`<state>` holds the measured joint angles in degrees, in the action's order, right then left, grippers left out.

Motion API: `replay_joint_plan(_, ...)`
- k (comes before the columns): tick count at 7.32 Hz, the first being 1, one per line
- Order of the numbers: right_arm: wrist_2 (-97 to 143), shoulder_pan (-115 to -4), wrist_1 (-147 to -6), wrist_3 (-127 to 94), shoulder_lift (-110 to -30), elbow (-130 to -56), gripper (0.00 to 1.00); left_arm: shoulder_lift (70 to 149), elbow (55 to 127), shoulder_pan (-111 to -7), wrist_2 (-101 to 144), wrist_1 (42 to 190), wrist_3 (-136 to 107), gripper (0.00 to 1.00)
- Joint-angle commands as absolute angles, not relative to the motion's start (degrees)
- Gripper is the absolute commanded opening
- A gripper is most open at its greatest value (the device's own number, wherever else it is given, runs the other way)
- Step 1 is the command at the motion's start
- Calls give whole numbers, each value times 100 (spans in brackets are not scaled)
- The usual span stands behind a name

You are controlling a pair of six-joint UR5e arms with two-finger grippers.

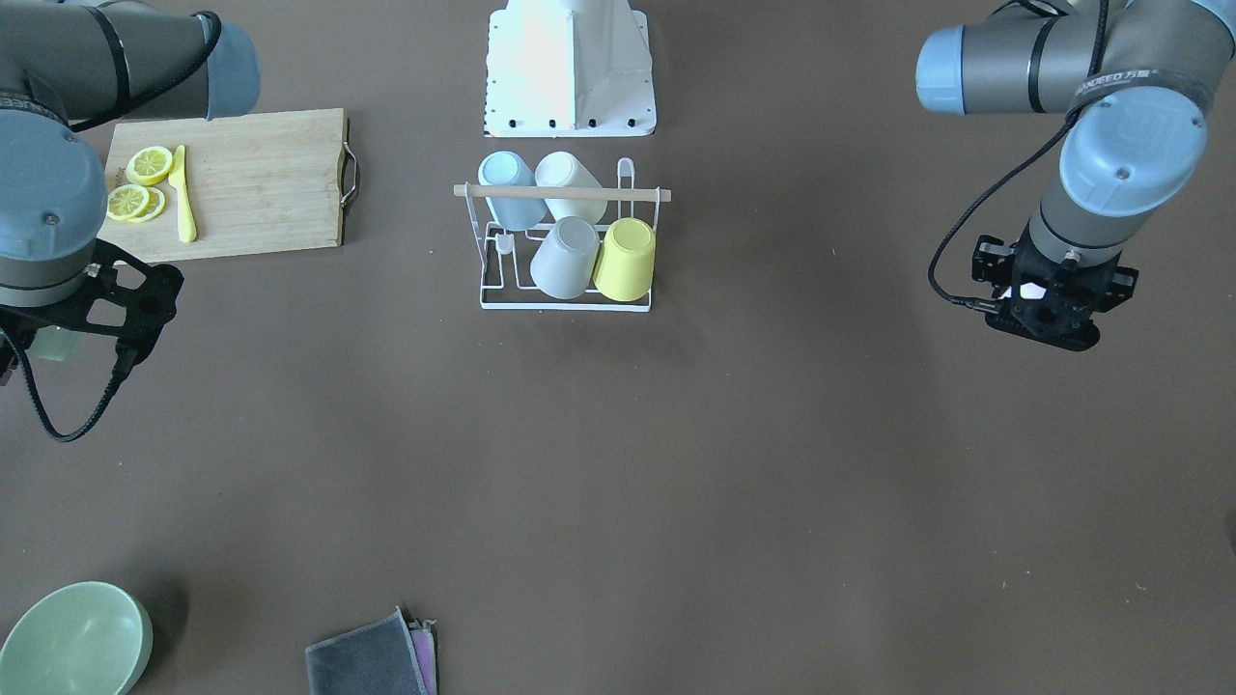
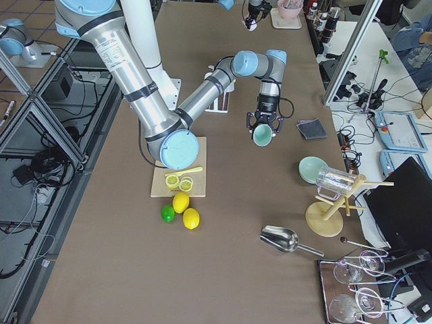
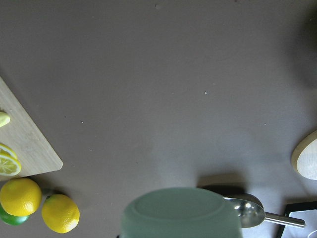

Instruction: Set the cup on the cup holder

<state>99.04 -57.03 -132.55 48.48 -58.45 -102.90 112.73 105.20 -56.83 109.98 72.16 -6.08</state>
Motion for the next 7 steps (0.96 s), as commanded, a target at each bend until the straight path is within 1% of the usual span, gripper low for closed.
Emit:
replay_joint_plan(1, 10079, -5538, -12973, 4772, -5854, -10336, 0, 11198, 10433, -5564, 10811, 9314, -1444, 0)
replay_joint_plan(2, 10386, -5537, -12955, 4764, -5854, -10345, 0, 11075, 10459, -5416, 10828, 10352, -2042, 0)
replay_joint_plan(4, 10728, -5546, -12929, 4607, -5924, -10520, 0, 10873, 10310, -5213, 10819, 12260, -2397, 0)
replay_joint_plan(5, 11088, -5563, -12911, 4353, -5941, -10651, 0, 10785, 10318, -5081, 10802, 13087, -2921, 0)
replay_joint_plan(7, 11878, -5563, -12850, 4061, -6012, -10932, 0, 10749, 10266, -4756, 10784, 14416, -3032, 0)
